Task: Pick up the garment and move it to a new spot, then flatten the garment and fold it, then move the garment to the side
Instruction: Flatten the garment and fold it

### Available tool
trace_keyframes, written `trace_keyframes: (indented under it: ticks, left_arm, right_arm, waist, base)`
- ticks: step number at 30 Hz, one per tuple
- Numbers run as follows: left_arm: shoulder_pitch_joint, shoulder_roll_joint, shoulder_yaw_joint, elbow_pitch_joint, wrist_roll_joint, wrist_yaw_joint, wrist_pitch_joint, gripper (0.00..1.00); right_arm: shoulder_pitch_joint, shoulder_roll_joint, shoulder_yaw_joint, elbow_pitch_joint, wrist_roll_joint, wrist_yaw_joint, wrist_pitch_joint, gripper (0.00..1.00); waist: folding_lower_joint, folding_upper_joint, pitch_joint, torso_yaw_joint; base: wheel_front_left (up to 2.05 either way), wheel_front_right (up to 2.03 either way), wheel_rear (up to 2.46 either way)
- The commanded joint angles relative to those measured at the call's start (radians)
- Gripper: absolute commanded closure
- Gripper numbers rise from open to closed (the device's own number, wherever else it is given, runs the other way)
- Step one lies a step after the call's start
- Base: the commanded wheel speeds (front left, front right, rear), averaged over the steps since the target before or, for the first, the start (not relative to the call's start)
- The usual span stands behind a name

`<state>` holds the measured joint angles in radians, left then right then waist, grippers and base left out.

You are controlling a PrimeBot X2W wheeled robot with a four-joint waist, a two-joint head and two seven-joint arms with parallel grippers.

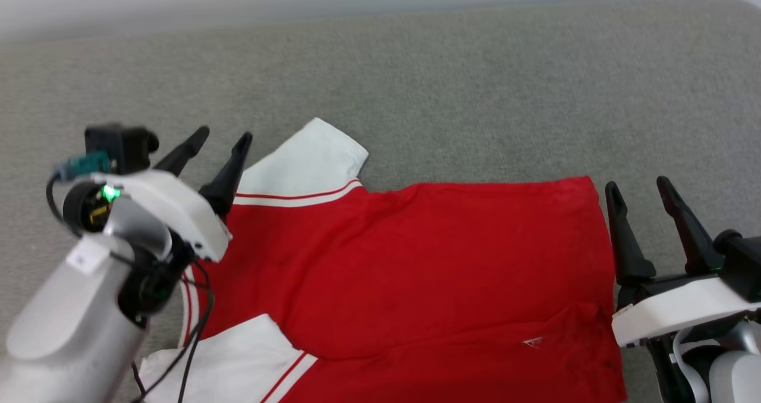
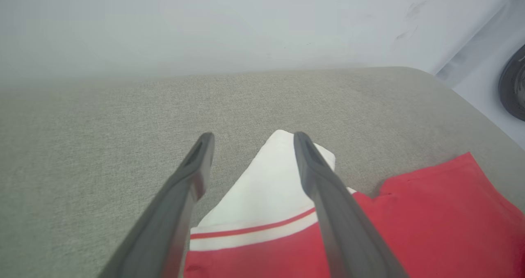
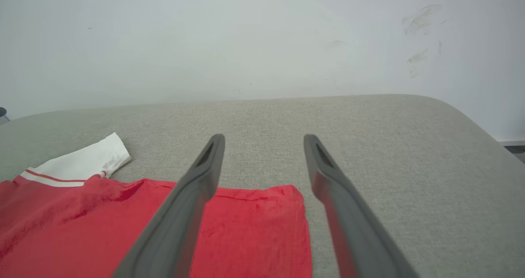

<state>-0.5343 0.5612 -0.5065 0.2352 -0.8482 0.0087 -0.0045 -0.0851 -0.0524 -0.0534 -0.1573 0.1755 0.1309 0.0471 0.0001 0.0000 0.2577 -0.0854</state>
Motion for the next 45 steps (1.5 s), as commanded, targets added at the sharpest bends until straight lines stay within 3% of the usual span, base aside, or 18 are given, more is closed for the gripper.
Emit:
trace_keyframes:
  ticks: [1,8,18,24,25,26,27,28,37,45]
  left_arm:
    - [-0.053,0.004,-0.008,0.021,-0.015,-0.028,0.042,0.00]
    - [-0.226,0.027,-0.057,0.124,-0.099,-0.114,0.297,0.00]
    - [-0.355,0.108,-0.123,0.218,-0.185,-0.134,0.631,0.00]
    - [-0.345,0.103,-0.206,0.292,-0.178,-0.136,0.772,0.00]
    - [-0.334,0.099,-0.223,0.306,-0.181,-0.135,0.802,0.04]
    - [-0.325,0.095,-0.236,0.316,-0.187,-0.133,0.829,0.51]
    - [-0.321,0.090,-0.243,0.321,-0.190,-0.134,0.838,0.72]
    - [-0.318,0.085,-0.246,0.327,-0.194,-0.134,0.843,1.00]
    - [-0.354,0.065,-0.232,0.323,-0.148,-0.137,0.700,1.00]
    - [-0.392,0.063,-0.212,0.291,-0.127,-0.138,0.575,1.00]
  right_arm:
    - [-0.021,0.003,0.003,-0.005,0.008,-0.001,-0.010,0.00]
    - [-0.053,0.003,0.017,0.023,0.040,-0.001,-0.023,0.00]
    - [-0.075,0.003,0.045,0.087,0.101,-0.001,-0.058,0.00]
    - [-0.084,0.003,0.058,0.130,0.136,-0.001,-0.082,0.00]
    - [-0.086,0.003,0.059,0.135,0.138,-0.001,-0.084,0.00]
    - [-0.087,0.003,0.057,0.139,0.141,-0.001,-0.086,0.00]
    - [-0.091,0.003,0.055,0.149,0.147,-0.001,-0.089,0.00]
    - [-0.097,0.003,0.054,0.155,0.152,-0.001,-0.092,0.00]
    - [-0.133,0.003,0.042,0.228,0.150,-0.001,-0.058,0.00]
    - [-0.239,-0.025,0.009,0.363,0.141,-0.001,0.133,0.00]
  waist:
    - [-0.0001,0.0000,0.049,-0.032]
    - [-0.0001,0.0000,0.106,-0.084]
    - [-0.0001,0.0000,0.177,-0.166]
    - [-0.0001,0.0000,0.203,-0.197]
    - [-0.0001,0.0000,0.205,-0.201]
    - [-0.0001,0.0000,0.206,-0.204]
    - [-0.0001,0.0000,0.209,-0.206]
    - [-0.0001,0.0000,0.210,-0.207]
    - [-0.0001,0.0000,0.182,-0.186]
    - [-0.0001,0.0000,0.111,-0.115]
  base:
    - [0.00,0.00,0.00]
    - [0.00,0.00,0.00]
    - [0.00,0.00,0.00]
    - [0.00,0.00,0.00]
    - [0.00,0.00,0.00]
    - [0.00,0.00,0.00]
    - [0.00,0.00,0.00]
    - [0.00,0.00,0.00]
    - [0.00,0.00,0.00]
    - [0.00,0.00,0.00]
